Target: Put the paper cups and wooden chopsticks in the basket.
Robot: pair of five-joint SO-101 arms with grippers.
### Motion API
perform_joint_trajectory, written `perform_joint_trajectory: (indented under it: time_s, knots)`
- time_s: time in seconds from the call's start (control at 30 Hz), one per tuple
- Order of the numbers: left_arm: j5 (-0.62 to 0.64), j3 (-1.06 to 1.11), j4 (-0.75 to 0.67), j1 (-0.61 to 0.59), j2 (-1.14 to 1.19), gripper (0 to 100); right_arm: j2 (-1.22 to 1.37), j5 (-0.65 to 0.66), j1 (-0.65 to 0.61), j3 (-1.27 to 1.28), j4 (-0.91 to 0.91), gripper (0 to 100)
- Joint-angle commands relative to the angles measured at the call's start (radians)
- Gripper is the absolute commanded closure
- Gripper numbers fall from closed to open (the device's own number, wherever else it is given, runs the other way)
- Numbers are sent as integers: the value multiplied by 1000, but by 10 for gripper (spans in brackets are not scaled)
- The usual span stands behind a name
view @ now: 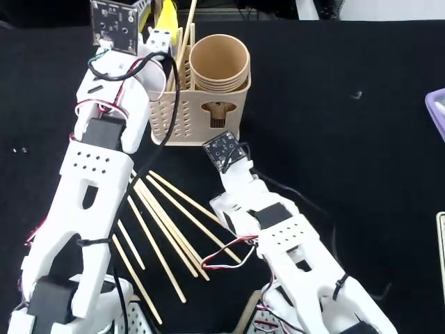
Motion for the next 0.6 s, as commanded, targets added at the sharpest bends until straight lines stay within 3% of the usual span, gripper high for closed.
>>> perform_joint_trajectory:
  time_s: [0.0,0.33,0.47,0.57]
  knots:
    - [49,-113,146,-27,-52,863,-27,14,-14,-5,-28,827]
    - [155,-262,239,-147,-103,881,-27,14,-14,-5,-28,828]
    - [152,-259,422,-209,-216,942,-27,14,-14,-5,-20,828]
    - [152,-197,617,-303,-328,933,-27,15,-14,-13,-3,826]
